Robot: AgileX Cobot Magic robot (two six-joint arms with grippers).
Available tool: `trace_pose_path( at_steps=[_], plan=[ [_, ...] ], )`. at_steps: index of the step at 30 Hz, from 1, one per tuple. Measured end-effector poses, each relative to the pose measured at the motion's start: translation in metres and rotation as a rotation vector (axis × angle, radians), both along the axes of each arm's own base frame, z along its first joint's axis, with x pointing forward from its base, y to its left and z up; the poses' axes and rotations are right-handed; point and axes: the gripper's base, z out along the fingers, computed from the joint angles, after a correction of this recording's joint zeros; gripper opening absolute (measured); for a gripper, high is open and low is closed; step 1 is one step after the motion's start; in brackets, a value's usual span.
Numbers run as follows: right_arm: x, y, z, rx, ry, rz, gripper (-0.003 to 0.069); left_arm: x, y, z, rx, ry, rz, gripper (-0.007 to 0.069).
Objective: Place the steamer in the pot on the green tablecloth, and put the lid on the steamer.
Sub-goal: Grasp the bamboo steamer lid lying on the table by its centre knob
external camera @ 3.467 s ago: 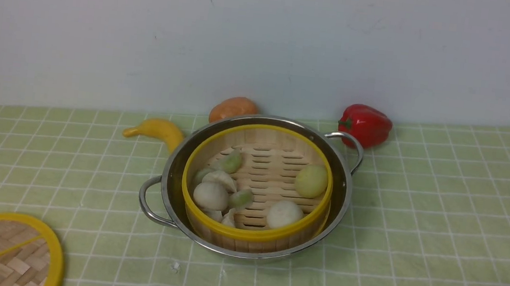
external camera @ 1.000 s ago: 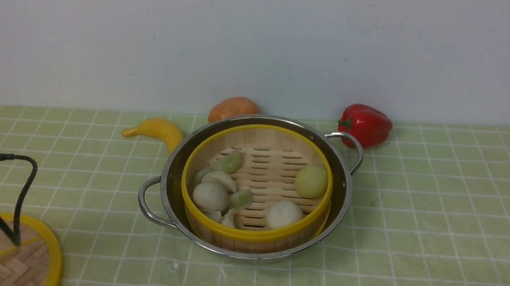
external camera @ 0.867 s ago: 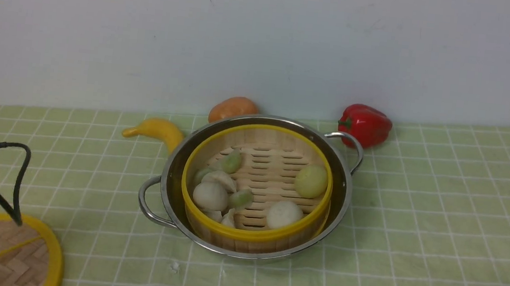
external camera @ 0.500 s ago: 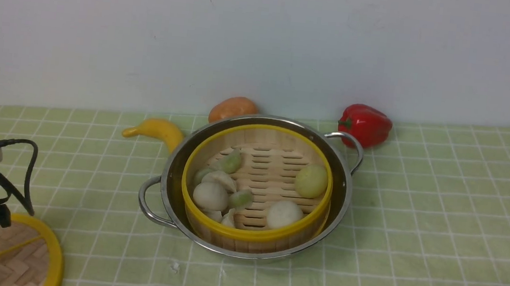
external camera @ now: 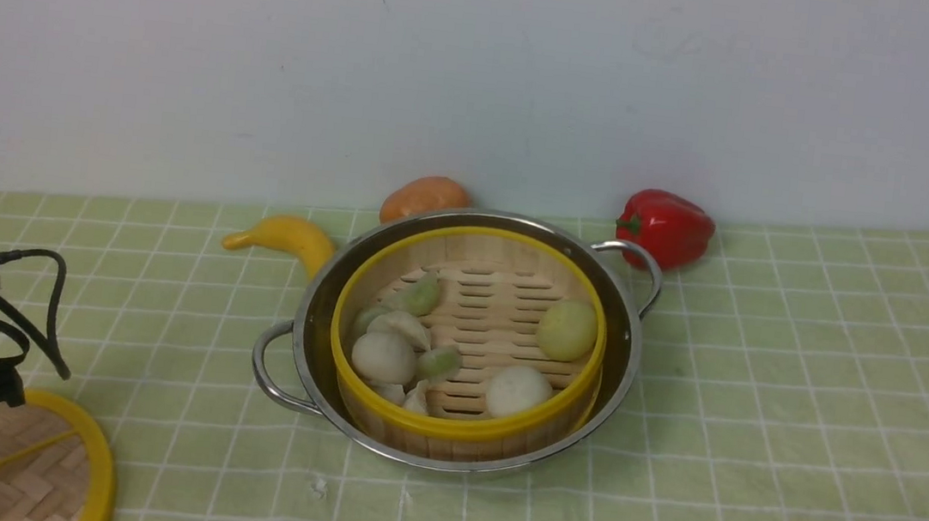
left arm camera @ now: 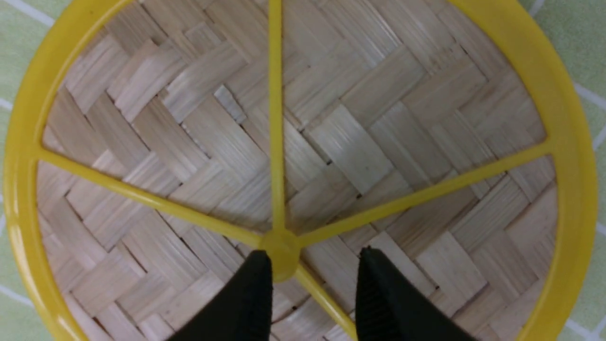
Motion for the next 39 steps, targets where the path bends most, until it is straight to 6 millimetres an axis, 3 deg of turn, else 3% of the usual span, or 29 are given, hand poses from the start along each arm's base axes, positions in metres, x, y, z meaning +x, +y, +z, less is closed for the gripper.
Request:
trace_pose_path(
  at_steps=[11, 20, 24, 25, 32, 37, 39],
  plan=[
    [0.0, 0.0, 0.0, 0.0, 0.0, 0.0, 0.024, -0.001, 0.006, 0.001, 0.064, 0.016, -0.003, 0.0243],
    [0.0, 0.0, 0.0, 0.0, 0.0, 0.0, 0.024, 0.003, 0.006, -0.018, 0.033, 0.066, 0.004, 0.024],
    [0.0, 0.0, 0.0, 0.0, 0.0, 0.0, 0.024, 0.004, 0.006, -0.018, 0.036, 0.057, -0.008, 0.0183],
    [0.0, 0.0, 0.0, 0.0, 0.0, 0.0, 0.024, 0.004, 0.006, -0.018, 0.038, 0.059, -0.024, 0.0122],
    [0.0, 0.0, 0.0, 0.0, 0.0, 0.0, 0.024, 0.004, 0.006, -0.017, 0.039, 0.074, -0.1, 0.0116],
    [0.0, 0.0, 0.0, 0.0, 0.0, 0.0, 0.024, 0.013, 0.008, 0.007, 0.057, 0.039, -0.163, 0.0116],
    [0.0, 0.0, 0.0, 0.0, 0.0, 0.0, 0.024, 0.025, 0.009, 0.037, 0.082, -0.057, -0.216, 0.0116]
  ],
)
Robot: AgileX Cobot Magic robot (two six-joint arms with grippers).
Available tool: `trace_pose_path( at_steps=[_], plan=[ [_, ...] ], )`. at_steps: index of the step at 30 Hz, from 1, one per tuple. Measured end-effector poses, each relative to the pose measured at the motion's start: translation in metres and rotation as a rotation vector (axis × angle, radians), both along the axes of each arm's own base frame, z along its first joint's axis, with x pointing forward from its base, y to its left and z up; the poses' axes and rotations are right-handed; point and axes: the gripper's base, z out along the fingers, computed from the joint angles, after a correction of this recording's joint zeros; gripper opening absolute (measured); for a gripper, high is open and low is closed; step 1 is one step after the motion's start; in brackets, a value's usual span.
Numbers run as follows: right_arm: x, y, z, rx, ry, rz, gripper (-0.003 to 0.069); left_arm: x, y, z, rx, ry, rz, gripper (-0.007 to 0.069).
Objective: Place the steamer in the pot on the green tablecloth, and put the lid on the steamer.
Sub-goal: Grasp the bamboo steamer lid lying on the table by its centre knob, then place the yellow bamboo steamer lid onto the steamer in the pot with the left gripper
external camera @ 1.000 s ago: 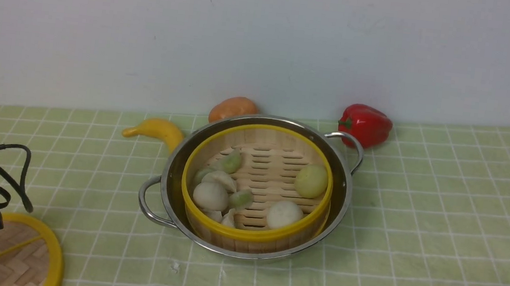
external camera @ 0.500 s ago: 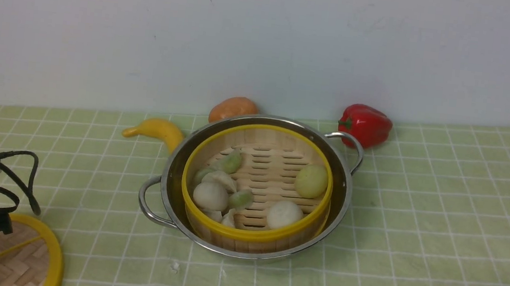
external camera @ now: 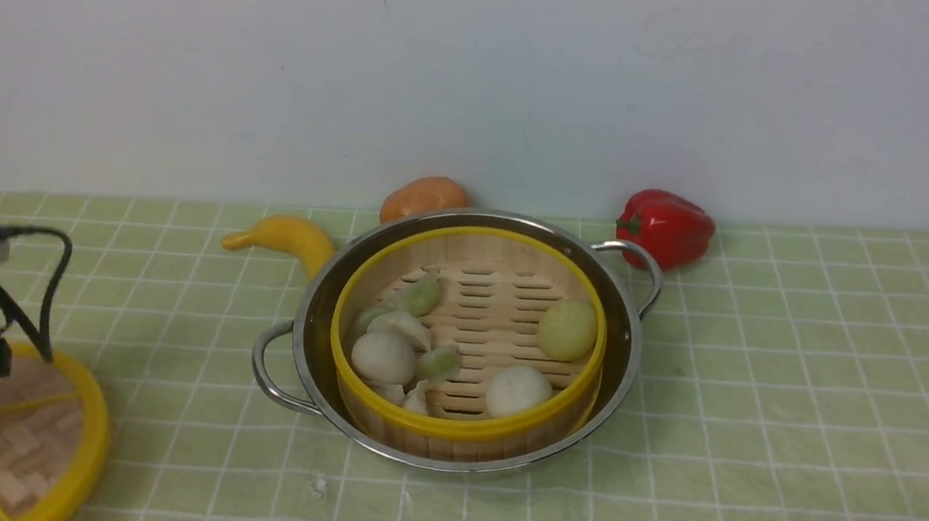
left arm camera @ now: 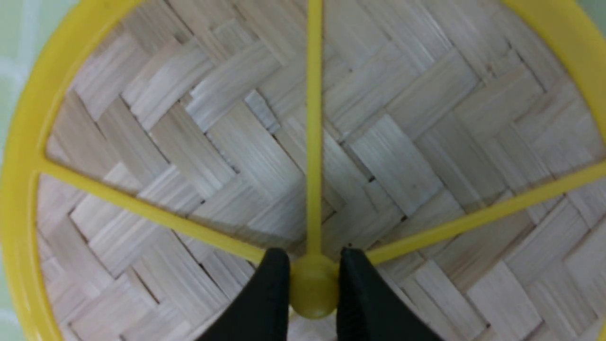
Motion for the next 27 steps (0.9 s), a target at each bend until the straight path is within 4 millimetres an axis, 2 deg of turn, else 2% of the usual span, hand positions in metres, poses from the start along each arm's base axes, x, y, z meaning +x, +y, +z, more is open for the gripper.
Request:
trace_pose_path(
  at_steps=[4, 5, 6, 8, 11, 14, 15, 16, 17, 18, 20, 22, 24, 27],
  plan=[
    [0.0, 0.0, 0.0, 0.0, 0.0, 0.0, 0.024, 0.024, -0.011, 0.053, 0.008, -0.174, -0.148, 0.0116],
    [0.0, 0.0, 0.0, 0.0, 0.0, 0.0, 0.024, 0.026, -0.013, 0.058, 0.013, -0.189, -0.173, 0.0116],
    [0.0, 0.0, 0.0, 0.0, 0.0, 0.0, 0.024, 0.037, -0.028, 0.08, 0.0, -0.237, -0.288, 0.0116],
    [0.0, 0.0, 0.0, 0.0, 0.0, 0.0, 0.024, 0.046, -0.052, 0.1, -0.017, -0.266, -0.443, 0.0116],
    [0.0, 0.0, 0.0, 0.0, 0.0, 0.0, 0.024, 0.056, -0.087, 0.119, -0.031, -0.278, -0.63, 0.0116],
    [0.0, 0.0, 0.0, 0.0, 0.0, 0.0, 0.024, 0.067, -0.134, 0.134, -0.033, -0.277, -0.842, 0.0116],
    [0.0, 0.0, 0.0, 0.0, 0.0, 0.0, 0.024, 0.07, -0.149, 0.134, -0.032, -0.271, -0.904, 0.0116],
    [0.0, 0.0, 0.0, 0.0, 0.0, 0.0, 0.024, 0.071, -0.149, 0.136, -0.028, -0.274, -0.905, 0.0116],
    [0.0, 0.0, 0.0, 0.0, 0.0, 0.0, 0.024, 0.076, -0.173, 0.136, -0.005, -0.267, -1.013, 0.0116],
    [0.0, 0.0, 0.0, 0.0, 0.0, 0.0, 0.024, 0.077, -0.176, 0.136, -0.004, -0.268, -1.023, 0.0116],
    [0.0, 0.0, 0.0, 0.0, 0.0, 0.0, 0.024, 0.085, -0.205, 0.134, 0.041, -0.259, -1.147, 0.0116],
    [0.0, 0.0, 0.0, 0.0, 0.0, 0.0, 0.024, 0.091, -0.23, 0.128, 0.081, -0.241, -1.247, 0.0116],
    [0.0, 0.0, 0.0, 0.0, 0.0, 0.0, 0.024, 0.094, -0.247, 0.121, 0.097, -0.227, -1.304, 0.0116],
    [0.0, 0.0, 0.0, 0.0, 0.0, 0.0, 0.024, 0.097, -0.278, 0.1, 0.099, -0.185, -1.414, 0.0116]
  ],
)
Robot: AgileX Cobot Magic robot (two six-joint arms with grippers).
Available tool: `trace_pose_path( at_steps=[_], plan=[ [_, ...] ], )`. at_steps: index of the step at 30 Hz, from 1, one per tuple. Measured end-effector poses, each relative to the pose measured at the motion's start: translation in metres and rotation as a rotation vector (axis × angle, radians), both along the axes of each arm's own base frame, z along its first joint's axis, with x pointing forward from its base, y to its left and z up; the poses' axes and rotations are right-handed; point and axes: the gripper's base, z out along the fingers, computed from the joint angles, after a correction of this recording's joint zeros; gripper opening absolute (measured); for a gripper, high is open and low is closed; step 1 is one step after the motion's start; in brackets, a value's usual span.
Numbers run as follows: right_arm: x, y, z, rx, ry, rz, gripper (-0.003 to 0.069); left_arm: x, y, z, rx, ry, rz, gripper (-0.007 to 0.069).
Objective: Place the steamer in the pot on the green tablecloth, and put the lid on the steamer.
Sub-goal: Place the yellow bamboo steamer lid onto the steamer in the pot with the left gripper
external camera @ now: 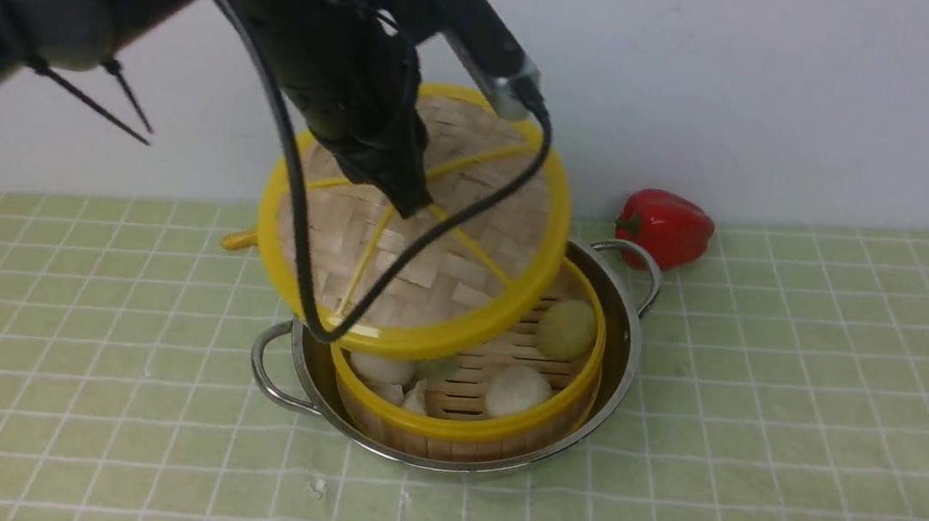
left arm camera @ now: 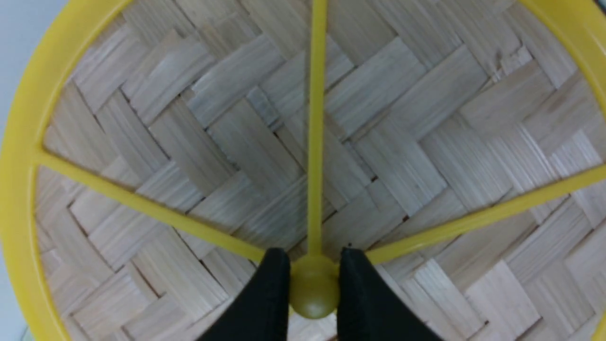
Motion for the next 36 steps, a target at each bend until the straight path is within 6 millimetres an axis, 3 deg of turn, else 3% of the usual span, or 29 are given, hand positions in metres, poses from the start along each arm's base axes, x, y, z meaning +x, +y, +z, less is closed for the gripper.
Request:
trace_pose_path(
  at_steps=[1, 5, 12, 36],
  plan=[
    [0.0, 0.0, 0.0, 0.0, 0.0, 0.0, 0.024, 0.0, 0.0, 0.0, 0.0, 0.0, 0.0, 0.0116],
    [0.0, 0.0, 0.0, 0.0, 0.0, 0.0, 0.024, 0.002, -0.025, -0.03, 0.067, 0.043, -0.085, 0.0116],
    [0.0, 0.0, 0.0, 0.003, 0.0, 0.0, 0.024, 0.012, -0.03, -0.051, 0.103, 0.043, -0.095, 0.0116],
    [0.0, 0.0, 0.0, 0.005, 0.0, 0.0, 0.024, 0.021, -0.035, -0.077, 0.115, 0.078, -0.097, 0.0116]
  ],
)
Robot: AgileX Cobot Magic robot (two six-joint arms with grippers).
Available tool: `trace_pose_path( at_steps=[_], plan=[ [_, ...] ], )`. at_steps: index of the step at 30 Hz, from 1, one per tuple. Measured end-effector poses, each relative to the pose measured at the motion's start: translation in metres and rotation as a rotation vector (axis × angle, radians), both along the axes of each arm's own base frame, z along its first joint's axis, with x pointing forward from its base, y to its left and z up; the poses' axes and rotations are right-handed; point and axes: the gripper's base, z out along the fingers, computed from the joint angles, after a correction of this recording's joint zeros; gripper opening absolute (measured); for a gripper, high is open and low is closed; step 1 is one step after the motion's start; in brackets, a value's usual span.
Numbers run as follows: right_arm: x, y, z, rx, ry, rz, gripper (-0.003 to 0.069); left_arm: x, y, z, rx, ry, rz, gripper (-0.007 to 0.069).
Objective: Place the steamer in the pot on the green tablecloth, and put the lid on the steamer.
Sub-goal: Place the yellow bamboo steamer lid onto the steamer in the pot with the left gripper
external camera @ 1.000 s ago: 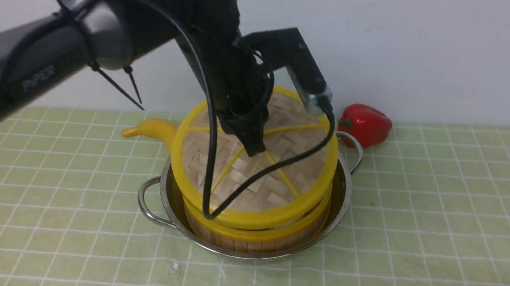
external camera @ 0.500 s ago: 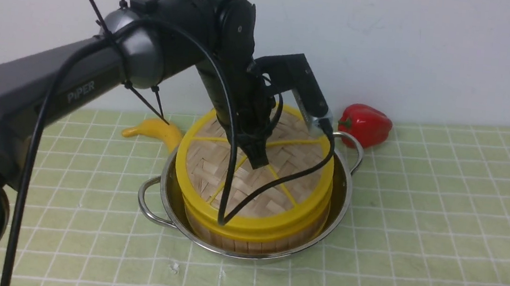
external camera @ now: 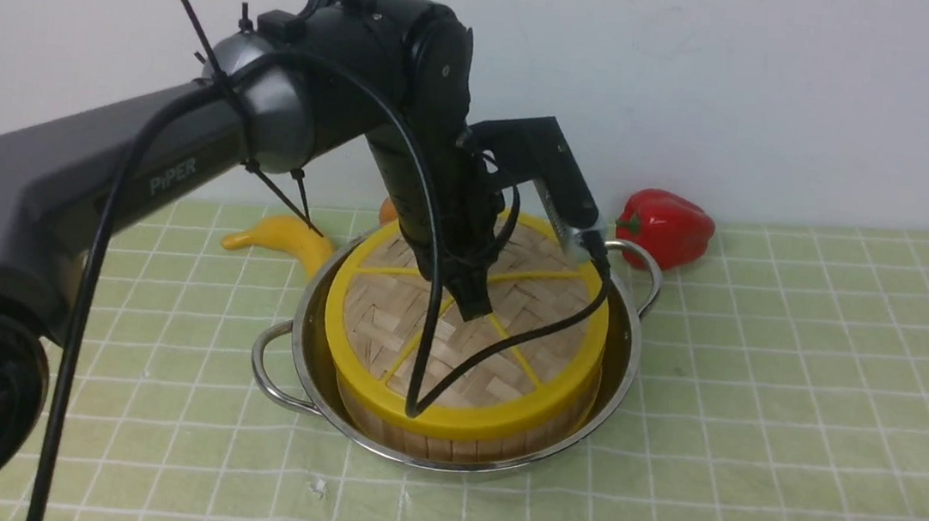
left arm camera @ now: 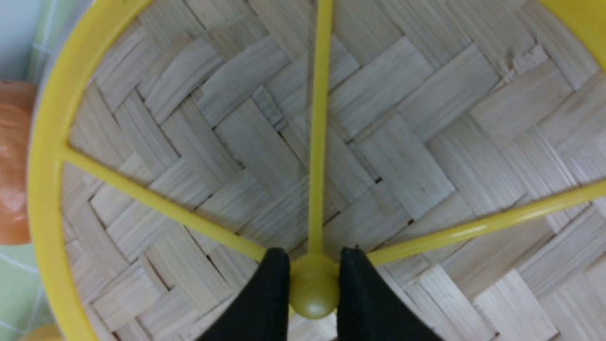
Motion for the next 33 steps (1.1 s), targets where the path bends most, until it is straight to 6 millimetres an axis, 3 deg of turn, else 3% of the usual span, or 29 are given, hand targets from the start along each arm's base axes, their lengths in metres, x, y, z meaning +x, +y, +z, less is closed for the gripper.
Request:
trace_pose_path(
  at_steps=[24, 27, 29, 30, 31, 32, 33],
  plan=[
    [0.0, 0.0, 0.0, 0.001, 0.0, 0.0, 0.024, 0.005, -0.002, -0.003, -0.019, -0.028, 0.04, 0.0133],
    [0.0, 0.0, 0.0, 0.001, 0.0, 0.0, 0.024, 0.006, 0.001, -0.001, -0.008, -0.039, 0.092, 0.024],
    [0.0, 0.0, 0.0, 0.001, 0.0, 0.0, 0.024, 0.004, 0.006, 0.007, 0.017, -0.058, 0.124, 0.0375],
    [0.0, 0.0, 0.0, 0.001, 0.0, 0.0, 0.024, 0.004, 0.007, 0.008, 0.017, -0.061, 0.127, 0.0385],
    [0.0, 0.0, 0.0, 0.001, 0.0, 0.0, 0.024, 0.001, 0.012, 0.025, 0.02, -0.106, 0.158, 0.0465],
    [0.0, 0.0, 0.0, 0.001, 0.0, 0.0, 0.024, 0.0, 0.012, 0.028, 0.016, -0.109, 0.163, 0.0465],
    [0.0, 0.0, 0.0, 0.001, 0.0, 0.0, 0.024, -0.004, 0.017, 0.044, 0.007, -0.151, 0.194, 0.0486]
  ],
)
